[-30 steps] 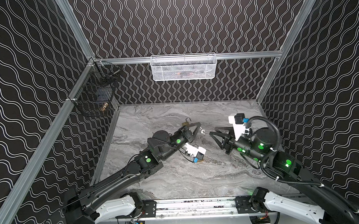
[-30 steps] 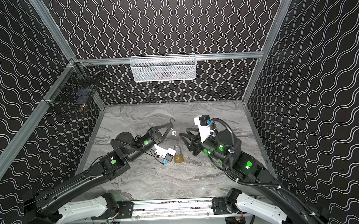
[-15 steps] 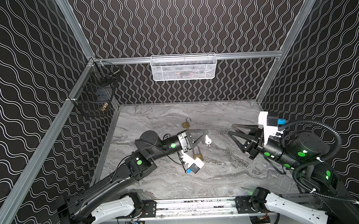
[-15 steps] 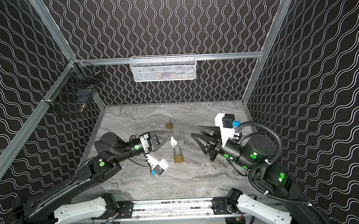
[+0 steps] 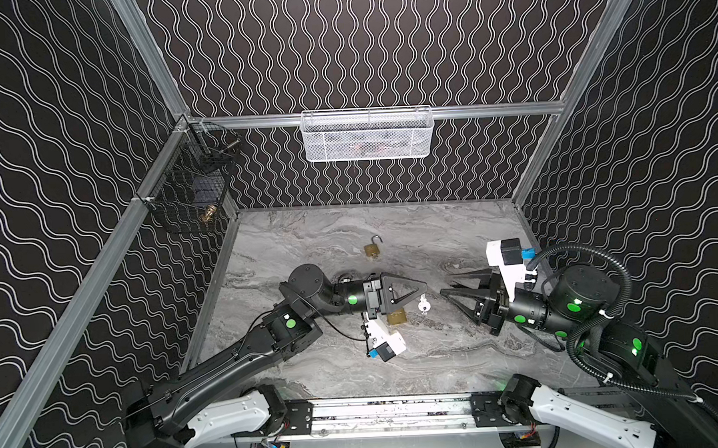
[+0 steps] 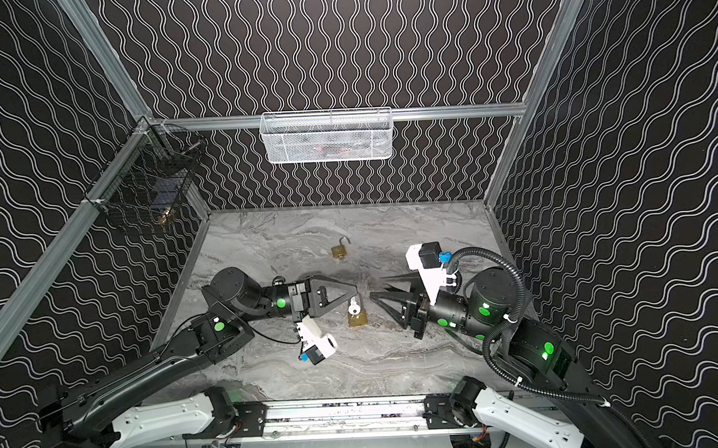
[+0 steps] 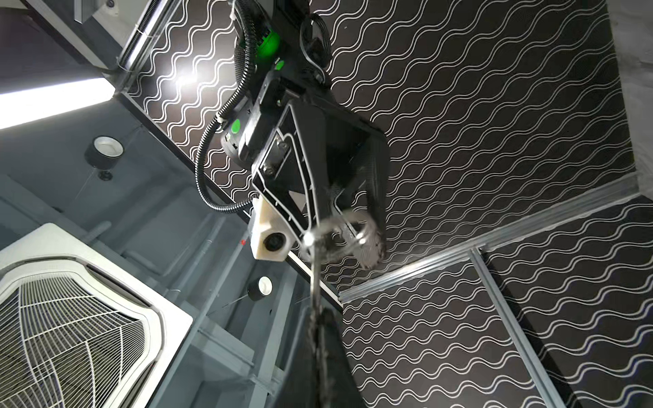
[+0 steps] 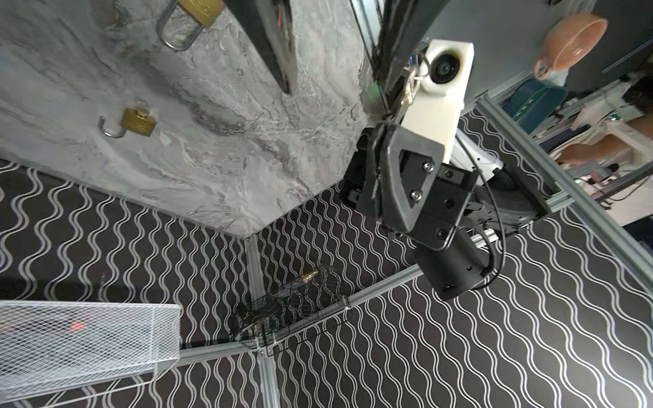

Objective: Unlock with the key

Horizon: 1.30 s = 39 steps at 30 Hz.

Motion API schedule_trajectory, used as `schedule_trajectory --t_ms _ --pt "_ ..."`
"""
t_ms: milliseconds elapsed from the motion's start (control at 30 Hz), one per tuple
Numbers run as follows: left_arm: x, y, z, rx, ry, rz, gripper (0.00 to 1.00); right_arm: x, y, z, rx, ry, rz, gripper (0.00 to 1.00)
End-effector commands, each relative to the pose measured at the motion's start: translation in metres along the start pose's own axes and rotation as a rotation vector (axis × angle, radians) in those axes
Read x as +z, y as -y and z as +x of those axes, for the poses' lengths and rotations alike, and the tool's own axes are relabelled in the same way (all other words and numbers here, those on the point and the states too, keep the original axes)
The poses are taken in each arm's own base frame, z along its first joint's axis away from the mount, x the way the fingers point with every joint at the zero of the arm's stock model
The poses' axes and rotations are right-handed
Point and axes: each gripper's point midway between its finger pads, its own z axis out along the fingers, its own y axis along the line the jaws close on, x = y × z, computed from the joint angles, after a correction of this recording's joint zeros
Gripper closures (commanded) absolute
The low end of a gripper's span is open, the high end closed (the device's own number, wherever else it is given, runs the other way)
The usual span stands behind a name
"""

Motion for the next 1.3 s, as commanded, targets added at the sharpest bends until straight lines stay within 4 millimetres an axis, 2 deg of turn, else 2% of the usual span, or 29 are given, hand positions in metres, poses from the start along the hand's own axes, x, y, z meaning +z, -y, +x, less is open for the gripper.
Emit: schedule_trajectory --t_ms 0,200,367,467,733,933,1133,1233,1267 --pt "0.001 -0.009 0.005 0.413 -0.029 -0.037 1.0 0.001 -0.022 -0.014 0.014 0.033 -0.116 0.6" --pt "0.0 -0.008 0.005 0.411 -0.031 -0.03 1.0 0.009 -0.027 -0.006 0.049 0.003 -0.176 0.59" --pt "0.0 -0.006 0.006 0.408 -0.034 -0.022 1.0 0.018 -0.022 0.006 0.072 -0.043 -0.172 0.55" --pt "0.0 -0.005 0.005 0.407 -0.033 -0.02 1.0 0.021 -0.025 0.005 0.079 -0.035 -0.202 0.55" --pt "0.001 -0.002 0.008 0.408 -0.048 -0.01 1.0 0.024 -0.025 0.013 0.119 -0.062 -0.211 0.57" --pt "0.002 0.0 0.009 0.407 -0.049 -0.007 1.0 0.024 -0.024 0.018 0.133 -0.079 -0.206 0.67" --pt "0.002 0.001 0.01 0.41 -0.055 -0.006 1.0 0.025 -0.023 0.023 0.147 -0.1 -0.206 0.63" --pt "0.002 -0.001 0.01 0.411 -0.054 -0.011 1.0 0.025 -0.023 0.025 0.15 -0.104 -0.21 0.64" --pt "0.002 0.0 0.01 0.411 -0.055 -0.01 1.0 0.025 -0.023 0.024 0.148 -0.102 -0.21 0.66"
